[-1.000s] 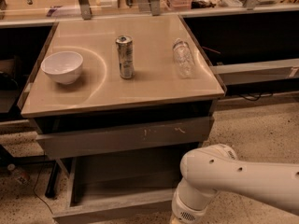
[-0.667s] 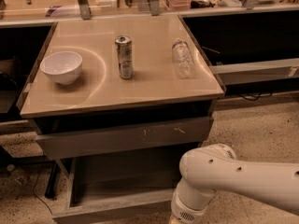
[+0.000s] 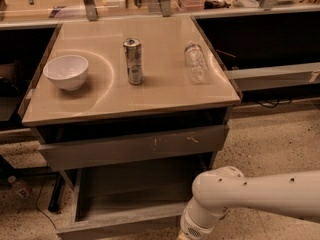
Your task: Close middle drawer
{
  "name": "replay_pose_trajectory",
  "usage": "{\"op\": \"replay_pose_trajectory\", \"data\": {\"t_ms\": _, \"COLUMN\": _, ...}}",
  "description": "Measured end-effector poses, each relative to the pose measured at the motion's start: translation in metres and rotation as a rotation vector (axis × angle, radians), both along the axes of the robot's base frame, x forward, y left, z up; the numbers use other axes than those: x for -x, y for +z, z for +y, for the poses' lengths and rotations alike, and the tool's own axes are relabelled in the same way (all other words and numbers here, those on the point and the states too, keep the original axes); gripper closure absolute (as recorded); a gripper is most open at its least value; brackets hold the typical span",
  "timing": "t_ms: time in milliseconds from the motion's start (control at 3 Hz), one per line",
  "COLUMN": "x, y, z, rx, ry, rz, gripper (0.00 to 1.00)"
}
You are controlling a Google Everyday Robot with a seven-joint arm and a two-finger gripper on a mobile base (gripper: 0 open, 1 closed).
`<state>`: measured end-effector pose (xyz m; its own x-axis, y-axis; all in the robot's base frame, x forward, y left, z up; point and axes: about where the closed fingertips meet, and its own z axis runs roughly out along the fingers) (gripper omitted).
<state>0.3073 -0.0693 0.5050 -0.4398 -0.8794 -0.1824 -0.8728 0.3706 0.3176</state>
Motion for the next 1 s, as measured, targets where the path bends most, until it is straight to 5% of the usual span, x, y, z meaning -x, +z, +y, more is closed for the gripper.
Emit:
{"op": "replay_pose_trajectory", "data": {"t_ms": 667, "x": -0.038, "y": -0.077, "z": -0.029, "rx": 0.029, "ry": -0.228, "rz": 0.014, "gripper": 1.00}}
{"op": "replay_pose_trajectory", "data": {"t_ms": 1000, "x": -0.062, "y": -0.091, "z": -0.051, "rx": 0.054, "ry": -0.278, "rz": -0.011, "gripper": 1.00}}
